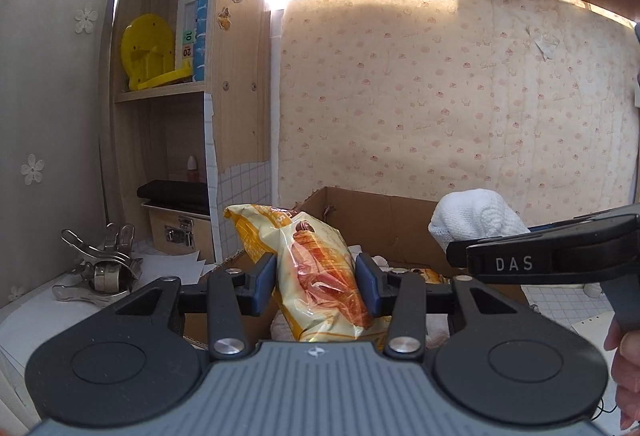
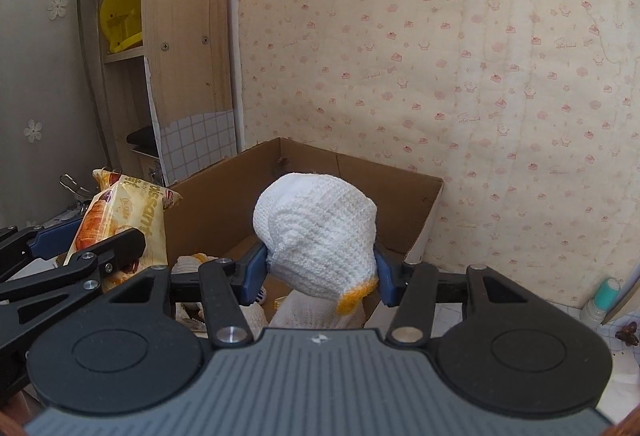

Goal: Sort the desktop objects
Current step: 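Lower the croissant packet and knit glove down into the box, then open both tools to release the packet and glove into the box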

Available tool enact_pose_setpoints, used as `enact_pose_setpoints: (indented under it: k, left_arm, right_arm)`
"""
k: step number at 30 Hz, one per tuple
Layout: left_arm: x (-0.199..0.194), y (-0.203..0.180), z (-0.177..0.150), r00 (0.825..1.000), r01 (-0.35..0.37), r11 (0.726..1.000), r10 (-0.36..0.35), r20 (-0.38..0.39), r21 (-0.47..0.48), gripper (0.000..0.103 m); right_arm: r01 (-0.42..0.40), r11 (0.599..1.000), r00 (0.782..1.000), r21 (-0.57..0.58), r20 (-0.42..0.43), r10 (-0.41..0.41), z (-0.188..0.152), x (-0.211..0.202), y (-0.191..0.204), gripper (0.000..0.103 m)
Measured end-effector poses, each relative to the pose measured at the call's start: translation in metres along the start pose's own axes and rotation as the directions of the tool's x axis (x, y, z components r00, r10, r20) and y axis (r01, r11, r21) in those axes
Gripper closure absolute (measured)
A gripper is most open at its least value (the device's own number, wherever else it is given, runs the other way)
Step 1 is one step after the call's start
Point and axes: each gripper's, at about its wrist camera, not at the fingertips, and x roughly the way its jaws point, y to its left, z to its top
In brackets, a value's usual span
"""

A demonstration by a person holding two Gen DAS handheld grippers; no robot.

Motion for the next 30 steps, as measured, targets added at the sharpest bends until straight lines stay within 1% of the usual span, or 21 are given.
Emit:
enact_pose_setpoints:
  k: [11,25,30]
  left_arm:
    - [0.012,-0.001,-0.001,1.0,-0.002,1.0,0.002,-0.021,-0.003,0.057]
    - [0.023,-0.006,-0.003,0.999,0.0,1.0,0.0,-0.046,0.001,0.057]
    - [0.026,-0.007,-0.003,0.999,0.002,1.0,-0.002,-0.053,0.003,0.057]
  right_arm:
    - [0.003,1.0,0.999,0.0,-0.041,-0.003,0.008,0.03,0.0,0.05]
    - [0.002,1.0,0.997,0.003,-0.081,-0.001,0.017,0.054,-0.002,0.049]
    - [-0.003,1.0,0.995,-0.006,-0.101,0.003,0.019,0.064,0.002,0.045]
